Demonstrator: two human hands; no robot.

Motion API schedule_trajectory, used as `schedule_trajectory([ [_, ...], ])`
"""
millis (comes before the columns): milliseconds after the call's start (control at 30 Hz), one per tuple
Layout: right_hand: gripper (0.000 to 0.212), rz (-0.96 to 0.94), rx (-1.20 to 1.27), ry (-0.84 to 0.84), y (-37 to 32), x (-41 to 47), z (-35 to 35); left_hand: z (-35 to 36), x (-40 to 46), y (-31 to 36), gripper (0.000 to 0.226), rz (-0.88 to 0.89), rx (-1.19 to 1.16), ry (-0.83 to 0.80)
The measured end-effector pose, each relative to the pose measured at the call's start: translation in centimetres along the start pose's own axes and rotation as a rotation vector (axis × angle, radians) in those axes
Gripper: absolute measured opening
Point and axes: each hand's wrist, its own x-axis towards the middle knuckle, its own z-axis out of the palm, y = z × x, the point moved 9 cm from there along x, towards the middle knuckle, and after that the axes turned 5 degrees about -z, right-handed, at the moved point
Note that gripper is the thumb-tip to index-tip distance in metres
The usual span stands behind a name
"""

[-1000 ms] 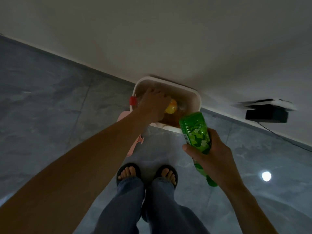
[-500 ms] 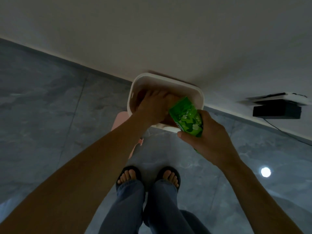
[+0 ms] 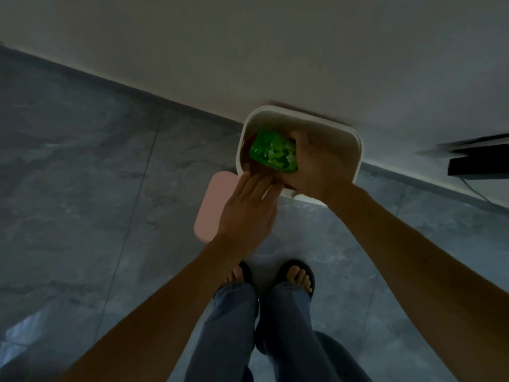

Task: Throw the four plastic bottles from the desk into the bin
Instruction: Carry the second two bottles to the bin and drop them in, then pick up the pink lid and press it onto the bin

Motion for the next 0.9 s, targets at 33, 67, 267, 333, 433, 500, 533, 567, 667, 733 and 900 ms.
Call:
schedule_trajectory([
  [33,0.079,-0.001,-0.015,-0.028,0.2,0.7,0.7,0.1,-0.1,-0.1,0.038,0.004,-0.008,0.033],
  [67,0.08,-0.004,-0.032,-0.058,0.5,1.2,1.3,0.1,-0.2,-0.3,0.038,0.008,-0.014,0.071],
  [267,0.089,-0.012,-0.027,-0.234,2.2,2.4,5.3,-0.6,-0.6,-0.8,0.035,0.026,-0.029,0.234],
  [333,0.091,-0.017,-0.014,-0.216,2.4,2.7,5.6,-0.7,-0.6,-0.8,0.034,0.033,-0.04,0.246],
  [433,0.093,-0.037,-0.004,-0.219,2.3,2.7,5.7,-0.5,-0.3,-0.8,0.036,0.02,-0.058,0.22],
  [500,0.092,-0.048,-0.008,-0.216,2.2,2.2,5.3,-0.5,0.0,-0.9,0.036,0.009,-0.063,0.18],
  [533,0.09,-0.055,0.002,-0.212,2.1,1.8,4.8,-0.5,0.0,-0.8,0.036,0.007,-0.074,0.153],
  [567,0.086,-0.066,0.016,-0.207,1.8,1.3,4.2,-0.6,0.0,-0.8,0.035,0.003,-0.097,0.124],
  [667,0.057,-0.118,0.033,-0.018,0.4,-1.4,0.7,-1.9,-1.0,-1.3,0.037,-0.083,-0.189,0.116],
  [733,0.036,-0.168,0.032,0.206,-1.3,-4.5,-2.0,-3.0,-2.7,-3.0,0.036,-0.251,-0.3,0.199],
  [900,0.023,-0.425,0.063,0.092,-6.2,-10.3,3.7,1.7,-10.2,-11.0,0.028,-0.925,-0.631,0.174],
])
